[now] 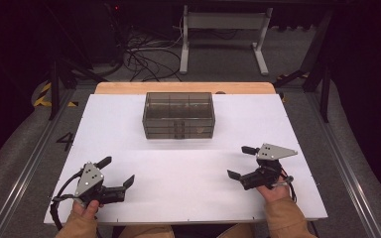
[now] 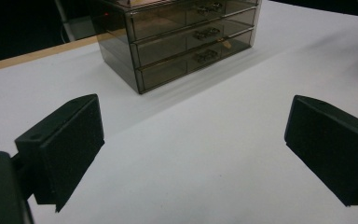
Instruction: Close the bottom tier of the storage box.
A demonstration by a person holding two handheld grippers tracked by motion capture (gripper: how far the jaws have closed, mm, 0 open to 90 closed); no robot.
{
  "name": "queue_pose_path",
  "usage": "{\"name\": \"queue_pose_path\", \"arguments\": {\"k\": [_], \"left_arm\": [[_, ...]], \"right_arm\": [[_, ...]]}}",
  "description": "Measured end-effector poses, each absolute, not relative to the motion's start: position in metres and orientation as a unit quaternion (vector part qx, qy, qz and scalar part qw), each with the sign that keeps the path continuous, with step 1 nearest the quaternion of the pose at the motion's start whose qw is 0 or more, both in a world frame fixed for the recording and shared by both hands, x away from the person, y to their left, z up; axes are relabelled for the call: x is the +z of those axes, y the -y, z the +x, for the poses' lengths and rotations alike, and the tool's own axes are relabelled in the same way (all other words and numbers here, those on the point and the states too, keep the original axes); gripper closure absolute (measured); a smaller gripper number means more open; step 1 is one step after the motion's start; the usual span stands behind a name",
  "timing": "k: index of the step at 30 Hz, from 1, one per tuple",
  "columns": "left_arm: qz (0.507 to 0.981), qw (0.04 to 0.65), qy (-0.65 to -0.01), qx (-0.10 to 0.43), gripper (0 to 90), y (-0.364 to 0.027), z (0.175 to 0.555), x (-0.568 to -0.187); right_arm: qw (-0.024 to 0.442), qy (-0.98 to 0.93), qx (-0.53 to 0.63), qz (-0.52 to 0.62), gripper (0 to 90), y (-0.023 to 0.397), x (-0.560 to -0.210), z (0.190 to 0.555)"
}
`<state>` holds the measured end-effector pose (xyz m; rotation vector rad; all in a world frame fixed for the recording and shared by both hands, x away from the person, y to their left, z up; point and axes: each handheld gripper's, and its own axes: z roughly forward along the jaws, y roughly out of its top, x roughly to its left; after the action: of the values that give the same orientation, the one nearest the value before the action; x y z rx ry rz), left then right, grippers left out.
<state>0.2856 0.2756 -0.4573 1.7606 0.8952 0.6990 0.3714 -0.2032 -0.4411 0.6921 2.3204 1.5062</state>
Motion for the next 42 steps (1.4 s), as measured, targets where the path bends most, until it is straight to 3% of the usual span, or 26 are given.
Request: {"name": "queue_pose_path", "arguments": {"k": [23, 42], "left_arm": [[0.733, 0.492, -0.375, 0.282, 4.6, -0.281, 0.283, -0.465], [0.731, 0.497, -0.38, 0.274, 4.5, -0.28, 0.29, -0.469]], "right_arm": [[0.107, -0.803, 0.511, 0.287, 0.4, 0.225, -0.473, 0.365], [0.131, -0.796, 0.517, 0.285, 0.4, 0.225, -0.471, 0.363]]}}
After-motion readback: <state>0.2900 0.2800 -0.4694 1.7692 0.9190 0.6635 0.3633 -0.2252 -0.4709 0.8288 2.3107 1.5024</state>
